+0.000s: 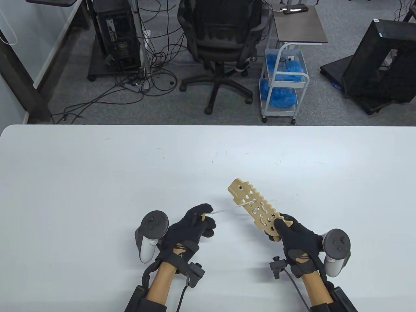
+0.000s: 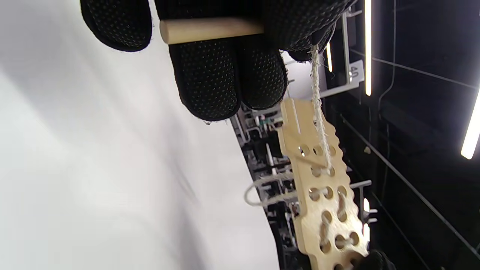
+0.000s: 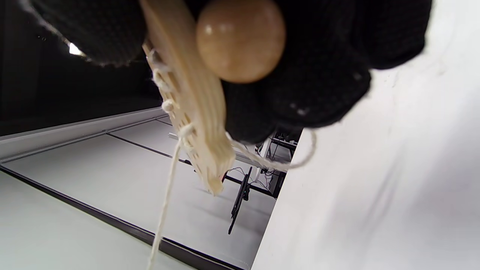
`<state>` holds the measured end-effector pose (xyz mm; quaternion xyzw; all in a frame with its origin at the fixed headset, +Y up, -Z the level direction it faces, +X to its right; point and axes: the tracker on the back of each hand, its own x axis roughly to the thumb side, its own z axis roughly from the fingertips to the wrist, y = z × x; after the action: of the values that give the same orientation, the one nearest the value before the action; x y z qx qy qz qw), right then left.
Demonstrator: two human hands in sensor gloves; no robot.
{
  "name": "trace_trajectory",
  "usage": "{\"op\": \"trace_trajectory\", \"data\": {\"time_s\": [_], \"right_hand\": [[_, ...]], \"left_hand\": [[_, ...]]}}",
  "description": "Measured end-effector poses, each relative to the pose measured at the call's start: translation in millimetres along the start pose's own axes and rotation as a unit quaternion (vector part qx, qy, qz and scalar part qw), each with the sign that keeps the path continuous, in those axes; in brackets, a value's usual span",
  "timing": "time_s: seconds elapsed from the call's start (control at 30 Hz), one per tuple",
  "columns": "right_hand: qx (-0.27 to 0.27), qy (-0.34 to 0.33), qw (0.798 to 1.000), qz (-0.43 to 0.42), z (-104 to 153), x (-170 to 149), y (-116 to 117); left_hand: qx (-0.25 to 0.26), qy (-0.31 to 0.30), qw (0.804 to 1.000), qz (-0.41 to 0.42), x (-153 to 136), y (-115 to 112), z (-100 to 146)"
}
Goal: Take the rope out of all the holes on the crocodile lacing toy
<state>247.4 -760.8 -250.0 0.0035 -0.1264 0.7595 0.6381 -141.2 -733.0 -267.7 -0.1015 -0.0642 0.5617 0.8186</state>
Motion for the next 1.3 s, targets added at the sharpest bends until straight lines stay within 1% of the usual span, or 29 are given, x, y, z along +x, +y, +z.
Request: {"op": "trace_trajectory", "data": {"time_s": [0.1,0.17,0.2,0.33,0.5,0.63,0.9,1.13,1.3], "right_hand": [[-0.01,0.008,1.0,-0.003,-1,-1,-5],[-0.016,0.012,1.0,-0.007,-2,-2,-8],[-0.019,0.015,1.0,-0.01,-2,-2,-9],[-0.031,0.026,0.999,-0.019,-3,-3,-14],[-0.045,0.039,0.997,-0.038,-4,-5,-19],[-0.056,0.051,0.996,-0.054,-4,-7,-23],[-0.07,0.06,0.995,-0.046,-4,-8,-27],[-0.093,0.078,0.989,-0.08,-4,-13,-34],[-0.113,0.101,0.98,-0.129,-3,-19,-40]], "left_hand": [[0.041,0.005,0.999,-0.02,-2,8,2],[0.067,0.005,0.997,-0.048,-2,14,3],[0.086,0.011,0.994,-0.07,-2,18,4],[0.128,0.017,0.983,-0.134,-3,27,6],[0.155,0.032,0.978,-0.137,-7,35,8],[0.189,0.038,0.972,-0.134,-9,43,11],[0.187,0.045,0.975,-0.109,-16,46,10],[0.192,0.048,0.975,-0.103,-18,49,10],[0.199,0.056,0.974,-0.092,-22,54,11]]}}
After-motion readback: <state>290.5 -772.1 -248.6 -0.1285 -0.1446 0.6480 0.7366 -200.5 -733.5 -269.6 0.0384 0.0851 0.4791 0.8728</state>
